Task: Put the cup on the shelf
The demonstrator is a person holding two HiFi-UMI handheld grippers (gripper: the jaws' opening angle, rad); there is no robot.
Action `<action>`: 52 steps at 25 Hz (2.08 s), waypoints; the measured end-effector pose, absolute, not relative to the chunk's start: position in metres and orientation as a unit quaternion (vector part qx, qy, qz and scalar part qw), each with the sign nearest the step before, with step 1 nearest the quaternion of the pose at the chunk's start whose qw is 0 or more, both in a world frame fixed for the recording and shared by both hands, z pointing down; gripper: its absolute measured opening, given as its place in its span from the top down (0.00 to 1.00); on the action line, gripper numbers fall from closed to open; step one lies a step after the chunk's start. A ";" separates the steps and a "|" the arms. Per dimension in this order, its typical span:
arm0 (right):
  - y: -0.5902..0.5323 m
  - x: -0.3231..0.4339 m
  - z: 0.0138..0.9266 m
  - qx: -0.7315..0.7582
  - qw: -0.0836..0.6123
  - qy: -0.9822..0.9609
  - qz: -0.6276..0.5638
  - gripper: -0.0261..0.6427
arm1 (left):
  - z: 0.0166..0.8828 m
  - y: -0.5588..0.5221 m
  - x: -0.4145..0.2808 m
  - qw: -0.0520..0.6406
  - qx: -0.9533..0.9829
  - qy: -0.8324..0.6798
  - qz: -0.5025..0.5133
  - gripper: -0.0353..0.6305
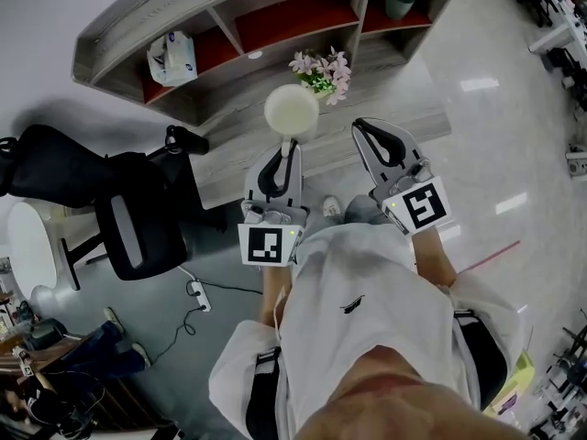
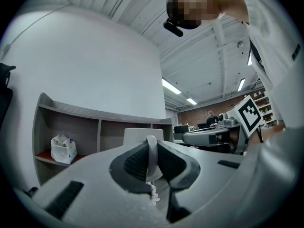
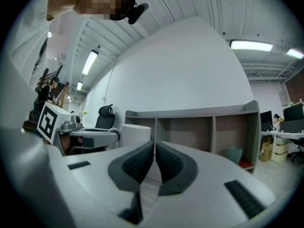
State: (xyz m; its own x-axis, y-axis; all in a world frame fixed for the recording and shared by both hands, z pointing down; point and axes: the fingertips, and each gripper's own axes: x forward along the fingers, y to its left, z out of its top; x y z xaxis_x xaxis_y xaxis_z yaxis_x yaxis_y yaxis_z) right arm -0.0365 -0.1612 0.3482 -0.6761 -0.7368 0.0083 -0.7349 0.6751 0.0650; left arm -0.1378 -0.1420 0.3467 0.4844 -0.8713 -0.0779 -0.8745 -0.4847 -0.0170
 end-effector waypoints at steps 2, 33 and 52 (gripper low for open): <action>-0.168 -0.037 0.349 0.405 0.019 -0.914 -0.027 0.91 | 0.348 -0.149 -0.138 0.024 -0.862 0.505 0.028 0.87; -0.294 -0.029 0.363 0.365 0.015 -0.931 -0.015 0.91 | 0.362 -0.270 -0.127 0.020 -0.844 0.535 0.021 0.87; -0.349 -0.027 0.381 0.354 0.028 -0.935 -0.008 0.91 | 0.383 -0.332 -0.128 0.031 -0.837 0.546 0.019 0.87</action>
